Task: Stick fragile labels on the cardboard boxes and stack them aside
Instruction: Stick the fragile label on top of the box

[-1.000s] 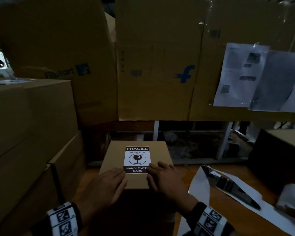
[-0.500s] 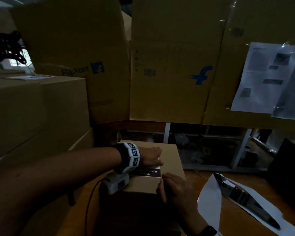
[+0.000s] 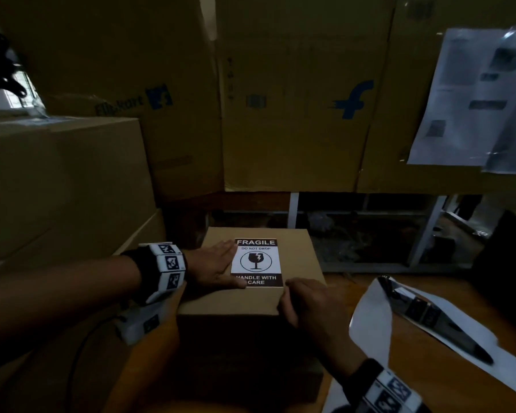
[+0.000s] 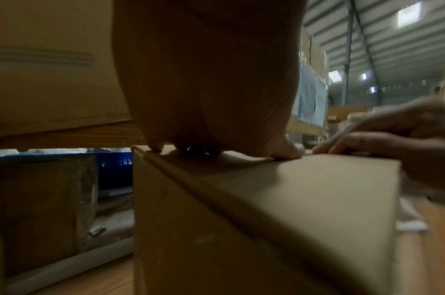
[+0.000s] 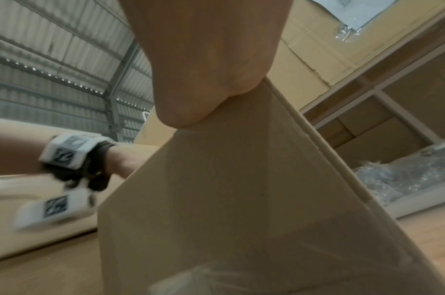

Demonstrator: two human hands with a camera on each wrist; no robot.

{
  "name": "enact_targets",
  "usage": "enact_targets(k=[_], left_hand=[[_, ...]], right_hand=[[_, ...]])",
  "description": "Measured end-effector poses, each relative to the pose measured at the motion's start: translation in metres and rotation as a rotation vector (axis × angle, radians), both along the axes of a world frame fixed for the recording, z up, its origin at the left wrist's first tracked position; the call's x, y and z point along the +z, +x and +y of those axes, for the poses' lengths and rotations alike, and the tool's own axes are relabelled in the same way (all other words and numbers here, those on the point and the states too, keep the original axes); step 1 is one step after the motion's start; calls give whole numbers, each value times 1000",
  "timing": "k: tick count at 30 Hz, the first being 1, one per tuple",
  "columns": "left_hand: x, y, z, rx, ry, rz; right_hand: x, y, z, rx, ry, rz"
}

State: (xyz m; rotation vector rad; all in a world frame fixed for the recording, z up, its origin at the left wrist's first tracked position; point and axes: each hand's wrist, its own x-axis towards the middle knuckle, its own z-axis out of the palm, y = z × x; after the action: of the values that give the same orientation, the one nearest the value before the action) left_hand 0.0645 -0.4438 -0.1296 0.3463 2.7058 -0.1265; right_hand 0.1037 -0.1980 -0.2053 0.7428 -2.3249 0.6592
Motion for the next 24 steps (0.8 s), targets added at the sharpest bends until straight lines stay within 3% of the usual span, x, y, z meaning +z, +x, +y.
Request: enact_targets(k=[4,7,10,12,16,20,24], left_hand=[[-4,22,4,10,40,26],[-20,43,10,-18,105,122],[-42,55,5,-4,219,274],[-55,52,-3,-7,311,397],[-71,51,-8,-96,610,685],[-72,59,-7,-318,624,981],[-67,64,-7,-390,563,1052]], right_hand=[[6,0,-2,-65,-9,-89],[20,1,-9,-145,119,-221],[34,0,-26,-17,349,-366],[34,-3,-30,97,464,-350],[37,-18,-1,127,487,-430],[35,-20,1,37,332,-307],[20,-9,1,57,130,-24]])
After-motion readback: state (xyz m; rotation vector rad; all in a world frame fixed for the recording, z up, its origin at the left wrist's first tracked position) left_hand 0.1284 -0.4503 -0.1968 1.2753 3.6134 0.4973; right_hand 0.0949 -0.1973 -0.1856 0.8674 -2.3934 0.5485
